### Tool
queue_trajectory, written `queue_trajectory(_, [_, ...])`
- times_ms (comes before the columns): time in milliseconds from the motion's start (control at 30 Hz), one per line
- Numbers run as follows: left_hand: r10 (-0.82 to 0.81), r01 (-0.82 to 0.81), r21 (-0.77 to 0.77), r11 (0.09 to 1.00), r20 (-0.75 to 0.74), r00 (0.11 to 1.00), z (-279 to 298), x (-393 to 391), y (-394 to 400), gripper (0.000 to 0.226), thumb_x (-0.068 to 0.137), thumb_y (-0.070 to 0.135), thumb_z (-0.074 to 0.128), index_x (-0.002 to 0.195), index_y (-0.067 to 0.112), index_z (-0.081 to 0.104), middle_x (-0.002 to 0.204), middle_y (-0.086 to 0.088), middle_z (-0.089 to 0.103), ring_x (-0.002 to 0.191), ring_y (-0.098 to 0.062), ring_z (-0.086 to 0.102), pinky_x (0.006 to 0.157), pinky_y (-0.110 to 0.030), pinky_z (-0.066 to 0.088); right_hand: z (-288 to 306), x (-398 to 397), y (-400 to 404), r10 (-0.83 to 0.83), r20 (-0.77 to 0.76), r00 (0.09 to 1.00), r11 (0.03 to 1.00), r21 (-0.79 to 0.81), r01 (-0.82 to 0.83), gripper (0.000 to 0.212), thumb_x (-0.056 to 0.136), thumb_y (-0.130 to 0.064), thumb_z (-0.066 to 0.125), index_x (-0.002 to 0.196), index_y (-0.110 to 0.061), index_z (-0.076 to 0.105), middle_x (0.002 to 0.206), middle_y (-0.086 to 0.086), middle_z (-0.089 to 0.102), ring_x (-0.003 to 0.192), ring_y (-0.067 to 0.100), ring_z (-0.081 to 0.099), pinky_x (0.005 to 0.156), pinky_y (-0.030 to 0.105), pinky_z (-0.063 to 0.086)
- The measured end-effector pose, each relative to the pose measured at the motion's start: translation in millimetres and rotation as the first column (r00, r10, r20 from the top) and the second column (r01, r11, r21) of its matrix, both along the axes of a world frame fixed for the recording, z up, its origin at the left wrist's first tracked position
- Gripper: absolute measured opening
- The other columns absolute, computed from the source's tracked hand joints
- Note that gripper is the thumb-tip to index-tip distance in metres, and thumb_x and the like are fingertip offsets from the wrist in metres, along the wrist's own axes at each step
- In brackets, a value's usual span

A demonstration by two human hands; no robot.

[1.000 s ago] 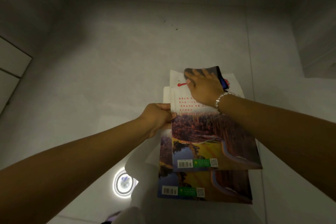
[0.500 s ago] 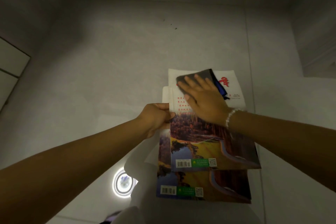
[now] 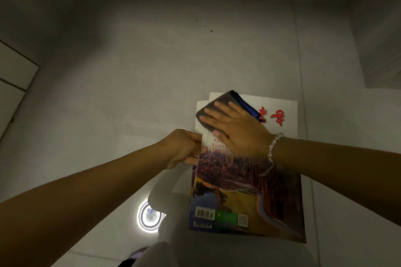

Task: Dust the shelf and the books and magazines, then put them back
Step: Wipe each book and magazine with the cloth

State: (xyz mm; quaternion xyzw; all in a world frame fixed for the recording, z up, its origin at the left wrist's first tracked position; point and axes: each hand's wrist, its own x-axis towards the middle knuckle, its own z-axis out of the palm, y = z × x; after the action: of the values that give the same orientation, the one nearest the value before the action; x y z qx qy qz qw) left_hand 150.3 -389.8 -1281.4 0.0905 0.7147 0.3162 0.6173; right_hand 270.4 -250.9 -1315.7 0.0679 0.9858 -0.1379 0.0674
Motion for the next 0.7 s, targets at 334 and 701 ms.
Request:
queue_trajectory(334, [0.061, -0.061, -0.005, 0.998, -0.019, 0.998, -3, 5, -3, 0.032, 0.088, -0.006, 0.058, 0.119, 0.002, 0.063, 0.117, -0.013, 0.066, 0.101, -0.028, 0.066, 0.085, -0.043, 0.057, -2, -7, 6, -0.25, -0.035, 0.968, 0.965, 0.069, 0.252, 0.052, 0.101, -0.036, 0.018, 0.15, -0.019, 0.023, 0.156, 0.002, 0.024, 0.145, 0.026, 0.013, 0.116, 0.038, 0.0])
queue_trajectory(701, [0.172, -0.171, 0.018, 0.985, -0.017, 0.985, -5, 9, 15, 0.023, 0.088, -0.006, 0.059, 0.107, 0.004, 0.067, 0.112, -0.01, 0.067, 0.096, -0.026, 0.067, 0.071, -0.035, 0.06, -6, 23, 23, -0.404, -0.053, 0.913, 0.912, 0.048, 0.406, 0.057, 0.095, -0.039, 0.016, 0.149, -0.022, 0.021, 0.156, 0.003, 0.022, 0.146, 0.025, 0.011, 0.115, 0.037, -0.002])
